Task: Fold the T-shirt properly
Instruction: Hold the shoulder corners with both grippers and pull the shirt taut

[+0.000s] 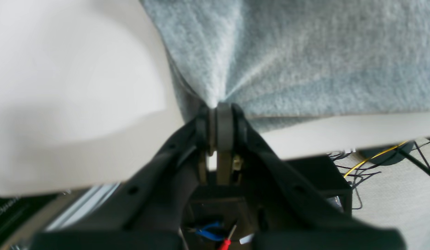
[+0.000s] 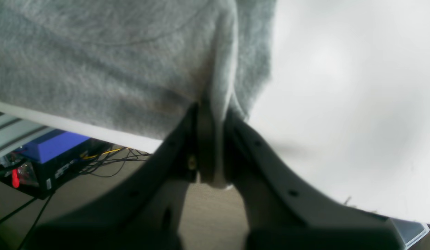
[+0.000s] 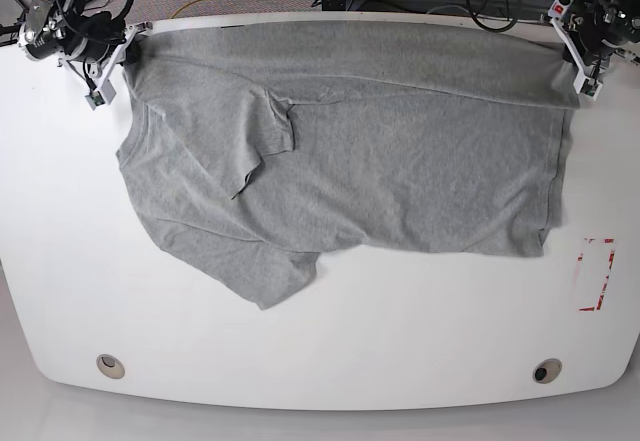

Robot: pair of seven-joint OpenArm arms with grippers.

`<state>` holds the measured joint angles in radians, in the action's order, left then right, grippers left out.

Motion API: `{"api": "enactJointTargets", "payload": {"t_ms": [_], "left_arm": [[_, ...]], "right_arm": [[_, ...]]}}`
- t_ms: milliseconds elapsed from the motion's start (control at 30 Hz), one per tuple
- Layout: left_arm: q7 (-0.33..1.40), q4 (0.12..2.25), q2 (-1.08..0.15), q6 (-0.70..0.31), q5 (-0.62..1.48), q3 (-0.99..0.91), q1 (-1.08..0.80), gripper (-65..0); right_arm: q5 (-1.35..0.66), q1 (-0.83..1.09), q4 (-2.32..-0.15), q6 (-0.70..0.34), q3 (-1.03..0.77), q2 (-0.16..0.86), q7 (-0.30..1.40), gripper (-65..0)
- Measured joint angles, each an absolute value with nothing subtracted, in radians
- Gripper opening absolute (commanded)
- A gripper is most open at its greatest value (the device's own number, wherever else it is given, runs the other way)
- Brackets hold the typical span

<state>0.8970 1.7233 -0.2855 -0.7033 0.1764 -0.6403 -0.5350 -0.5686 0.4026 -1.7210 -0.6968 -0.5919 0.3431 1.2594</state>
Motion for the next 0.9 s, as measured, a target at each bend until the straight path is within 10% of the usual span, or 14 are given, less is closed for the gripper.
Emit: {"api": "enactJointTargets", "payload": {"t_ms": [167, 433, 900], "left_arm": [[0.912, 1.723, -0.287, -0.704, 0.169, -0.675, -0.551, -60.7], [0.916, 1.723, -0.291, -0.704, 0.157, -0.676, -0.554, -34.4], [1.032, 1.932, -0.285, -0.703, 0.167, -0.676, -0.533, -33.8]], "right_arm": [[-0.580, 0.411, -1.721, -0.700, -0.576, 0.369, 1.258, -61.5], [-0.557, 0.414, -1.721, -0.699, -0.566, 0.377, 1.261, -15.1], [-0.558, 0.389, -1.919, -0.697, -0.687, 0.319, 1.318, -12.5]]}}
